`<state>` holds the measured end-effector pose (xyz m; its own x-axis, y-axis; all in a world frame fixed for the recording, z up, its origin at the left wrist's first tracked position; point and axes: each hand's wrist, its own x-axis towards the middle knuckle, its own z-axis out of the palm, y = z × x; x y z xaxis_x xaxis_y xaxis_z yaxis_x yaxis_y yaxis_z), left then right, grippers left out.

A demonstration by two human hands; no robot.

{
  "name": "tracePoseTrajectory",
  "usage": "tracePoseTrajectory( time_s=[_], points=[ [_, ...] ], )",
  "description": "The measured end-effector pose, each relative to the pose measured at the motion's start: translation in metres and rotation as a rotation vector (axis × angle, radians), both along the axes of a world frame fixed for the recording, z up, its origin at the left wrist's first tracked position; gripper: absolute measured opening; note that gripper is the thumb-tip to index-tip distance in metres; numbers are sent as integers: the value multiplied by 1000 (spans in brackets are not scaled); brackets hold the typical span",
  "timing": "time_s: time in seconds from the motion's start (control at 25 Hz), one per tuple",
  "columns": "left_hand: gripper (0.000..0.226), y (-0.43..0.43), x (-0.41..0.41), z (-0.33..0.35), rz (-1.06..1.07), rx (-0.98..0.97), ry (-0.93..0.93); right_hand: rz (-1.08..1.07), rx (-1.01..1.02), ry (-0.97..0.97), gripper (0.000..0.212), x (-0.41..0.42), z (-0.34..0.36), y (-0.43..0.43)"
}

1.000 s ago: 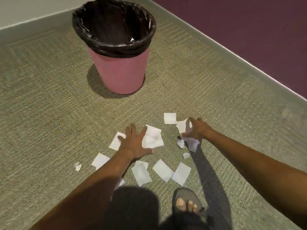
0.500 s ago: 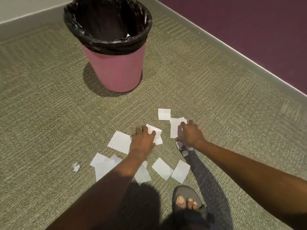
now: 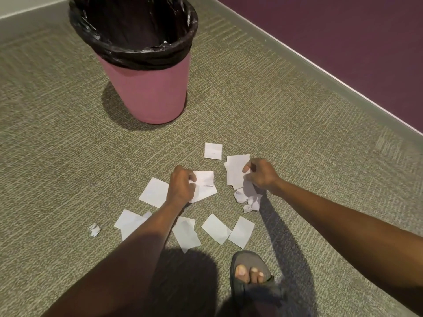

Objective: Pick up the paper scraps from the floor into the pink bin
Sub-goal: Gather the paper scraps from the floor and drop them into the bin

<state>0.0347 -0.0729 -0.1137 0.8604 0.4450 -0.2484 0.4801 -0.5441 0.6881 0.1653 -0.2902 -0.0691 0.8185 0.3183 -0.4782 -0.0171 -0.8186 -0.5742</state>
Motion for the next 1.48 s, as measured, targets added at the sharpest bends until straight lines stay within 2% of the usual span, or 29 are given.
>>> tracePoseTrajectory(
  time_s=[0.28,0.44,0.6,0.68,0.76,0.88,1.0,1.08,1.16,1.24,1.36,1.44,1.48],
  points=[
    [28,4,4,7,170,-142,-3,-52,204,91,27,4,20,-13],
    [31,10,0,16,291,-164,-26,-86,250,153,48,1,21,-16],
    [27,13,-2,18,252,-179,-37,-147,309,242,68,3,27,-17],
    [24,12,1,20,262,-186,-70,-167,335,280,63,7,30,-20],
    [25,10,3,20,254,-178,-101,-127,289,302,40,8,31,-27],
    [45,3,4,20,172,-94,-70,-109,175,325,19,-2,26,-37],
    [83,-8,6,23,-95,157,97,-128,98,311,29,-13,21,-40],
    [92,-14,9,23,-322,372,215,-102,37,280,28,-21,17,-38],
    [88,-18,13,20,-489,512,320,-55,-47,201,17,-30,10,-36],
    [78,-19,16,19,-566,565,373,22,-146,77,10,-40,5,-35],
    [54,-20,15,18,-553,569,258,109,-251,-89,19,-52,0,-36],
    [46,-21,12,16,-507,515,185,111,-323,-111,4,-60,0,-36],
    [43,-21,10,15,-476,468,163,119,-355,-94,17,-63,-2,-35]
  ],
)
